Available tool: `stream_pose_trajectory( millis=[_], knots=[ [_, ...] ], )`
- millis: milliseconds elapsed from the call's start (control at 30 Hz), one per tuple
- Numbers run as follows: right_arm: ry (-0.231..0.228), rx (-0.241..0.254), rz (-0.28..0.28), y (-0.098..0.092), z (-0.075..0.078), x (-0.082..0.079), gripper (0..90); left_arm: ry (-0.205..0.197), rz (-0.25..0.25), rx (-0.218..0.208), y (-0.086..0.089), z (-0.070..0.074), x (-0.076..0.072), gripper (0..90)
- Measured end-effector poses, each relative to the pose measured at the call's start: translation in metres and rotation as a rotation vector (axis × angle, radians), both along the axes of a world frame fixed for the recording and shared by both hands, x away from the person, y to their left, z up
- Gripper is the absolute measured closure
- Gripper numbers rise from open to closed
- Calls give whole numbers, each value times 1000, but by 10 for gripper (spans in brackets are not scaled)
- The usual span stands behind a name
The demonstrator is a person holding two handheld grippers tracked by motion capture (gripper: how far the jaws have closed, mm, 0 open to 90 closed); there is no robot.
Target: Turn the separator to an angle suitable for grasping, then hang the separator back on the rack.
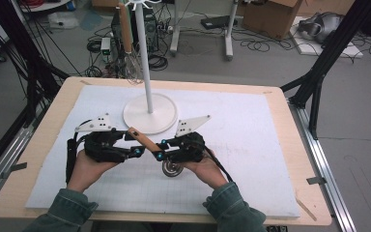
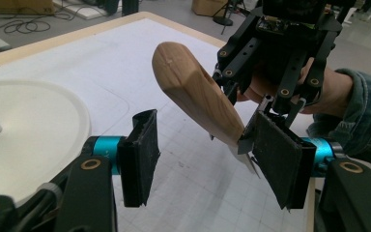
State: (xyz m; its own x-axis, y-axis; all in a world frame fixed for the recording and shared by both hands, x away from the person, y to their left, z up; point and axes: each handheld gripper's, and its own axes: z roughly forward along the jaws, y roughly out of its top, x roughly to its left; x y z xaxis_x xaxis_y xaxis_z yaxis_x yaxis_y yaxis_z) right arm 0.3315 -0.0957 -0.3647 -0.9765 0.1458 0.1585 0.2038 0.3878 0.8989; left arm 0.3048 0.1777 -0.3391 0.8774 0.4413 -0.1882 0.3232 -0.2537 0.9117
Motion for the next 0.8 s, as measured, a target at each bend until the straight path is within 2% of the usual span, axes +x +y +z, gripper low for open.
stream_pose_trajectory(
  millis=[133,267,333,633,800],
  knots=[
    [-10,7,-10,1,1,0,705,6,-9,-6,-3,2,4,449],
    [-20,12,-14,2,2,0,705,19,-10,-34,-5,4,6,486],
    [-29,11,-8,3,2,-1,705,21,-11,-32,-5,4,6,500],
    [-68,0,-11,9,3,-6,704,24,-20,-81,-6,6,7,635],
    [-101,-10,-14,10,4,-8,704,47,-43,-112,-7,7,8,699]
  ],
)
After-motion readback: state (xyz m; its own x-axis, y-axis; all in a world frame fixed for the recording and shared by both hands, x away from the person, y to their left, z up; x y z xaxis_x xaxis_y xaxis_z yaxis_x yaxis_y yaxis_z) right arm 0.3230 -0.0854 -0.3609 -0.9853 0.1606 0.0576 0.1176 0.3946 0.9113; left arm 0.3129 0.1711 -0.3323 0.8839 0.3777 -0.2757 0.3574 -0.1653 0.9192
